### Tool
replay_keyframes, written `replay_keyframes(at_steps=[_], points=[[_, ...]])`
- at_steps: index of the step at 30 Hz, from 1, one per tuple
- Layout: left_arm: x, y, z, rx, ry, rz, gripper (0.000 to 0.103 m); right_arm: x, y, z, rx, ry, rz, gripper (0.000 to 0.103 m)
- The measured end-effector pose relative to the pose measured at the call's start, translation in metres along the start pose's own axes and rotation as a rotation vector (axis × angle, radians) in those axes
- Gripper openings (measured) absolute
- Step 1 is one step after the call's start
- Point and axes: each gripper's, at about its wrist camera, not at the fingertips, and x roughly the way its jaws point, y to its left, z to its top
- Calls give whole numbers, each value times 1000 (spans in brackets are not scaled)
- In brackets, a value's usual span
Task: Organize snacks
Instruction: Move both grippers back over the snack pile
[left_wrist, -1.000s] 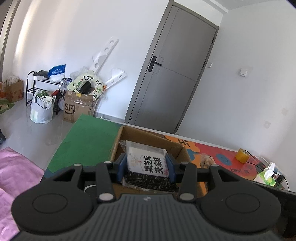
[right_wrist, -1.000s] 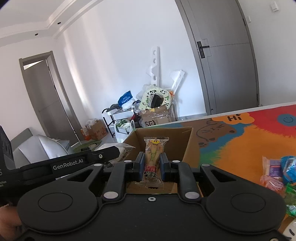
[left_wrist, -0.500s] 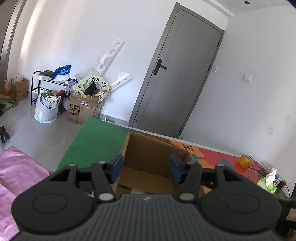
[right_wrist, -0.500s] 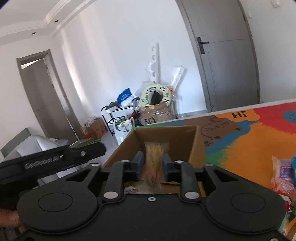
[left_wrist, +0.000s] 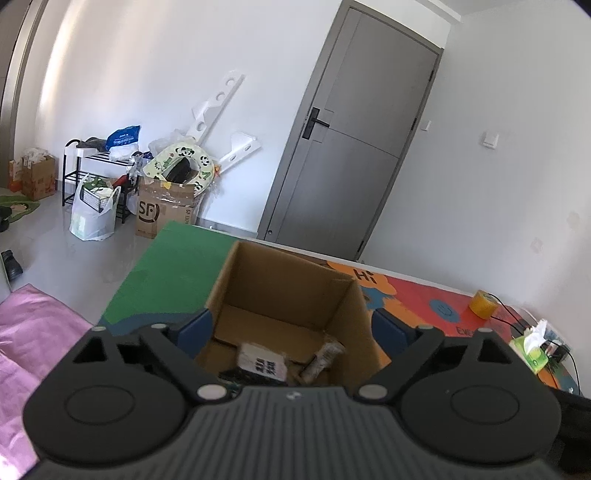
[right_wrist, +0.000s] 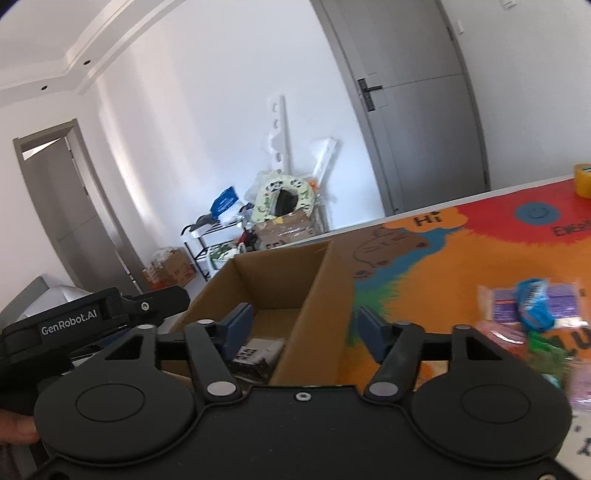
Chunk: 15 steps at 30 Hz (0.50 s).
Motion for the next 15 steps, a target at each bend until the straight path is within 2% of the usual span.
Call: replay_keyframes(at_steps=[6, 15], points=[[-8, -20, -6, 30, 3, -29, 98, -27, -15, -3, 8, -42, -38, 91], [-21, -50, -25, 75, 7, -82, 101, -60, -42, -12, 25, -75, -89, 98]])
